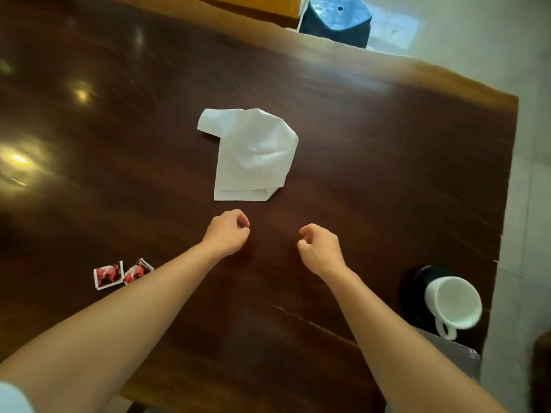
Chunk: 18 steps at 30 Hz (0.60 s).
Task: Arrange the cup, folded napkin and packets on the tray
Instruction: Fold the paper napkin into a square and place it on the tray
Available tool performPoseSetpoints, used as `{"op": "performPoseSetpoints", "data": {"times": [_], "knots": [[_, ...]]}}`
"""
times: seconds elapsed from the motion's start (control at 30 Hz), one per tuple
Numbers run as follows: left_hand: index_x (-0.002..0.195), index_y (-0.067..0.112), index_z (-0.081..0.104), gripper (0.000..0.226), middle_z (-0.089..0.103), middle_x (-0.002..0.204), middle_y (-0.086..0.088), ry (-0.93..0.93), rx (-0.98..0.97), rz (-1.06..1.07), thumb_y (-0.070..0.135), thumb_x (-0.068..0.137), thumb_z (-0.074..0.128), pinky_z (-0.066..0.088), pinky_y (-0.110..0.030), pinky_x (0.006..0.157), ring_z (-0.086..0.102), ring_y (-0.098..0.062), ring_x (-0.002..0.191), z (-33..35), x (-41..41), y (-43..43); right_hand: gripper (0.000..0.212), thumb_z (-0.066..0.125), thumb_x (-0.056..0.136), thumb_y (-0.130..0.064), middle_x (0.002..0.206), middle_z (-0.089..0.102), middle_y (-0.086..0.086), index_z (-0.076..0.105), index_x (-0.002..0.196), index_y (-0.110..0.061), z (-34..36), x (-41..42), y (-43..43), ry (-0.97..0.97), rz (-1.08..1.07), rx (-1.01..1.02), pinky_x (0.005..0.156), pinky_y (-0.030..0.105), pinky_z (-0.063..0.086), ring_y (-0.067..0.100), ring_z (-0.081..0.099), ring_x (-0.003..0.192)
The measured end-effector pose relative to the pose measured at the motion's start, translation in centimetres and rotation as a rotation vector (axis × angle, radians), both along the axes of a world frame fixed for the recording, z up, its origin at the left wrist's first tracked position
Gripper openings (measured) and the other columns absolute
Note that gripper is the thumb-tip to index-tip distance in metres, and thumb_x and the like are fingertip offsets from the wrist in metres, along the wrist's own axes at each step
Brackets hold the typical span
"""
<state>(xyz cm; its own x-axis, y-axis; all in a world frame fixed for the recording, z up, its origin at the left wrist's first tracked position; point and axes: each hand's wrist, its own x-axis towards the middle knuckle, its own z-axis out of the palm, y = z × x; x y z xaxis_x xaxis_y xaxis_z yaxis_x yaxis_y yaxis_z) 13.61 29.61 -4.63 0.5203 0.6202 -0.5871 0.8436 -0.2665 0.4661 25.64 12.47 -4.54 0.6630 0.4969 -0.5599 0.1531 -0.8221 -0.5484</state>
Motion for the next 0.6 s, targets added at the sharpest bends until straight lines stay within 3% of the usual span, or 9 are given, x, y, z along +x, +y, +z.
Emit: {"op": "performPoseSetpoints", "data": {"times": [0.13, 0.2, 0.33, 0.43, 0.5, 0.6], "knots": [[0.097, 0.024, 0.066, 0.01, 0.066, 0.094, -0.001, -0.007, 0.019, -0.008, 0.016, 0.094, 0.06, 0.047, -0.03, 0.071, 0.063, -0.019, 0.084, -1.8, -0.3, 4.5, 0.055, 0.055, 0.093, -0.015, 0.139, 0.056, 0.008, 0.045, 0.147, -0.015, -1.0, -1.1, 6.1, 0.015, 0.054, -0.02, 0.108, 0.038, 0.043, 0.025, 0.052, 0.129], [0.099, 0.023, 0.068, 0.013, 0.064, 0.1, -0.003, -0.032, 0.064, -0.058, 0.013, 0.093, 0.061, 0.047, -0.031, 0.075, 0.064, -0.023, 0.09, -2.9, 0.1, 6.3, 0.057, 0.054, 0.096, -0.015, 0.149, 0.047, 0.007, 0.038, 0.151, -0.015, -1.5, -1.1, 8.3, 0.0, 0.078, -0.023, 0.113, 0.038, 0.038, 0.025, 0.044, 0.138], [0.123, 0.019, 0.062, 0.031, 0.045, 0.138, -0.008, -0.137, 0.138, -0.111, 0.008, 0.094, 0.061, 0.053, -0.038, 0.091, 0.063, -0.031, 0.108, -4.9, 1.4, 8.1, 0.056, 0.055, 0.096, -0.01, 0.15, 0.042, 0.003, 0.041, 0.149, -0.017, -3.0, -0.4, 11.1, -0.118, 0.116, -0.035, 0.106, 0.037, 0.042, 0.025, 0.045, 0.133], [0.141, 0.02, 0.052, 0.049, 0.026, 0.159, -0.011, -0.179, 0.187, -0.17, 0.008, 0.095, 0.061, 0.048, -0.043, 0.105, 0.049, -0.035, 0.132, -6.0, 2.5, 8.7, 0.052, 0.058, 0.094, -0.007, 0.153, 0.038, 0.001, 0.048, 0.143, -0.021, -4.1, 0.7, 12.5, -0.23, 0.112, -0.066, 0.098, 0.039, 0.048, 0.026, 0.043, 0.131], [0.146, 0.022, 0.047, 0.054, 0.024, 0.161, -0.009, -0.165, 0.186, -0.212, 0.014, 0.095, 0.063, 0.045, -0.045, 0.108, 0.044, -0.035, 0.137, -6.9, 3.2, 9.3, 0.05, 0.059, 0.094, -0.007, 0.154, 0.039, -0.001, 0.05, 0.14, -0.022, -5.0, 1.3, 13.1, -0.281, 0.119, -0.082, 0.092, 0.04, 0.052, 0.028, 0.045, 0.126], [0.145, 0.017, 0.05, 0.053, 0.034, 0.155, -0.012, -0.158, 0.194, -0.224, 0.02, 0.095, 0.065, 0.047, -0.046, 0.104, 0.053, -0.038, 0.125, -8.2, 3.8, 10.6, 0.047, 0.061, 0.094, -0.01, 0.147, 0.046, -0.003, 0.051, 0.138, -0.022, -6.3, 1.9, 14.0, -0.307, 0.122, -0.084, 0.086, 0.04, 0.055, 0.028, 0.049, 0.116]]}}
